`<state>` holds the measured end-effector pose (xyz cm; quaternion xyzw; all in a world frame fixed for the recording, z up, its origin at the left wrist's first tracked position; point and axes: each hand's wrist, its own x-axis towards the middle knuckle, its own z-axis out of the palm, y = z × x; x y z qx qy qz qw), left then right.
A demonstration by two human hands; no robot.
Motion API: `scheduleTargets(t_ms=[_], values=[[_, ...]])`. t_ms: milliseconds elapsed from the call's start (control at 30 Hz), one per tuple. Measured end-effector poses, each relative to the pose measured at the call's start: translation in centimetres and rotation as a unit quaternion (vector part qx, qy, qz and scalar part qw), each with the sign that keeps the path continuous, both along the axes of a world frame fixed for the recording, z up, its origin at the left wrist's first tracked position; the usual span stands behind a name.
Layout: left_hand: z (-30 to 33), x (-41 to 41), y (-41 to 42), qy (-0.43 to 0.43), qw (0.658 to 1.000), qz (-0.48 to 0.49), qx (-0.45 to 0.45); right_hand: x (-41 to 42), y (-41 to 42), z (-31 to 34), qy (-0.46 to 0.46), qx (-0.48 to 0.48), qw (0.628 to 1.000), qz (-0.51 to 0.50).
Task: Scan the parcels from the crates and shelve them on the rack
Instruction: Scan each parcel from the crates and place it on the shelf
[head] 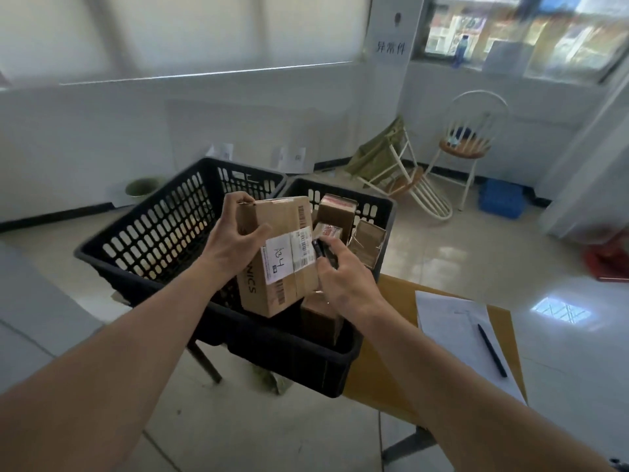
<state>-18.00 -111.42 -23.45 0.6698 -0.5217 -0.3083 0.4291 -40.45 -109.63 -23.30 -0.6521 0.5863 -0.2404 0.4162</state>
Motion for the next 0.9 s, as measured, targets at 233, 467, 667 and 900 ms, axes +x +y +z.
scheduleTargets(t_ms=[233,467,667,900], values=[[2.5,2.3,-1.2,-0.015,0.998,-0.013,-0.056,1.8,0.5,3.2,0.046,-0.008,0.999,0.026],[4.2,4.6,-3.4,-0.013,0.996,-0.049,-0.071,3.3,1.5,5.6,0.095,-0.01,0.995,0.039],[6.3,7.0,-4.4,0.041,0.992,-0.093,-0.079,4.8,1.5,7.3,0.132,-0.018,0.99,0.041],[7.7,8.8,-5.0,0.046,0.988,-0.109,-0.097,7.1,1.6,8.0,0.121,-0.023,0.991,0.053]])
